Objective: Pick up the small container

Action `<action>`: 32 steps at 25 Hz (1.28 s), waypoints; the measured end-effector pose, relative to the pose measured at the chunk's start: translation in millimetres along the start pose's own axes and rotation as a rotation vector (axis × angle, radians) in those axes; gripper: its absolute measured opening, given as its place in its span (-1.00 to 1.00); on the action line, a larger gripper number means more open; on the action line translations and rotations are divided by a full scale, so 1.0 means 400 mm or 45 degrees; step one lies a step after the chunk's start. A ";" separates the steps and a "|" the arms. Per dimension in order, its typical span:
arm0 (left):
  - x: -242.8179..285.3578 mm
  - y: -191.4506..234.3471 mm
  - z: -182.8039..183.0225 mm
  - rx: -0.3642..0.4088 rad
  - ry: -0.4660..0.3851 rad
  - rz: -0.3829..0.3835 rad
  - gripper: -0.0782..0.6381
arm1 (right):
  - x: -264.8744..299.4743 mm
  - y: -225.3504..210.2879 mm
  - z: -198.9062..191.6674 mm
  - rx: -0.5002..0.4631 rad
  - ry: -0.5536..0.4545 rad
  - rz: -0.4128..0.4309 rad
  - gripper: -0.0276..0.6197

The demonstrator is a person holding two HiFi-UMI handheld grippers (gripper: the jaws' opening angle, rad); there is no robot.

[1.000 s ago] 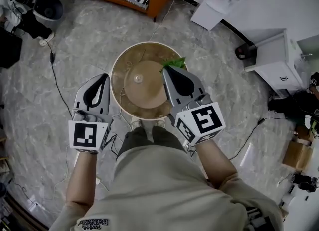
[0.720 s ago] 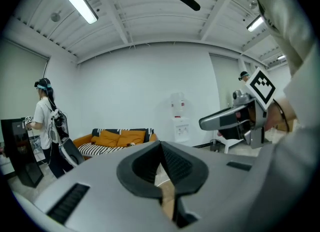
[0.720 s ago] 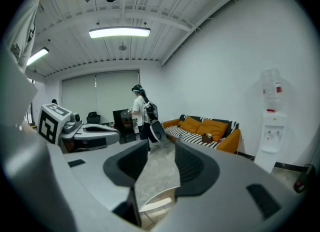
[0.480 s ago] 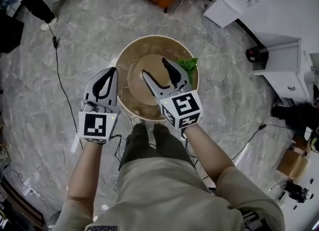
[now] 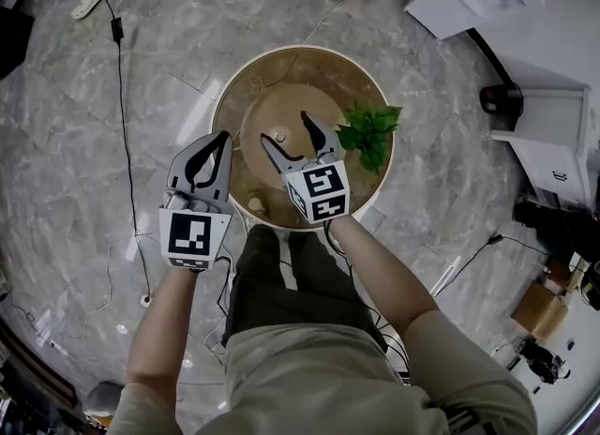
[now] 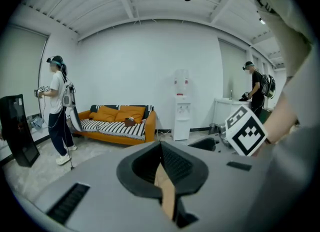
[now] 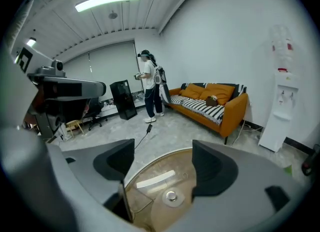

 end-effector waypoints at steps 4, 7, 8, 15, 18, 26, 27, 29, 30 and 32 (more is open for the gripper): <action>0.104 0.016 -0.117 -0.028 0.072 -0.043 -0.76 | 0.139 -0.017 -0.100 0.018 0.091 -0.014 0.05; 0.182 0.029 -0.206 -0.064 0.148 -0.068 -0.76 | 0.227 -0.024 -0.166 0.029 0.151 -0.014 0.06; 0.207 0.030 -0.233 -0.077 0.175 -0.074 -0.76 | 0.253 -0.028 -0.187 0.031 0.164 -0.013 0.07; 0.315 -0.002 -0.368 -0.122 0.271 -0.151 -0.76 | 0.384 -0.062 -0.307 0.061 0.175 -0.027 0.12; 0.342 -0.008 -0.410 -0.132 0.296 -0.165 -0.76 | 0.431 -0.070 -0.340 0.050 0.193 -0.034 0.13; 0.383 -0.008 -0.471 -0.148 0.335 -0.165 -0.76 | 0.511 -0.075 -0.404 0.034 0.246 -0.026 0.12; 0.384 -0.007 -0.473 -0.146 0.337 -0.166 -0.76 | 0.512 -0.074 -0.403 0.023 0.247 -0.031 0.12; 0.381 -0.006 -0.475 -0.148 0.341 -0.165 -0.76 | 0.513 -0.073 -0.400 -0.005 0.262 -0.037 0.12; 0.379 -0.005 -0.475 -0.152 0.343 -0.163 -0.76 | 0.513 -0.071 -0.398 -0.015 0.275 -0.034 0.12; 0.375 -0.006 -0.471 -0.159 0.345 -0.157 -0.76 | 0.512 -0.070 -0.394 -0.027 0.310 -0.024 0.12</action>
Point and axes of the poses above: the fingertips, and each gripper's own axes: x forward along the fingers, y to its left, z out of its top, the point moved 8 cm from there along -x, backward along the fingers, and after that the axes turned 14 degrees about y, right-handed, at the moved point
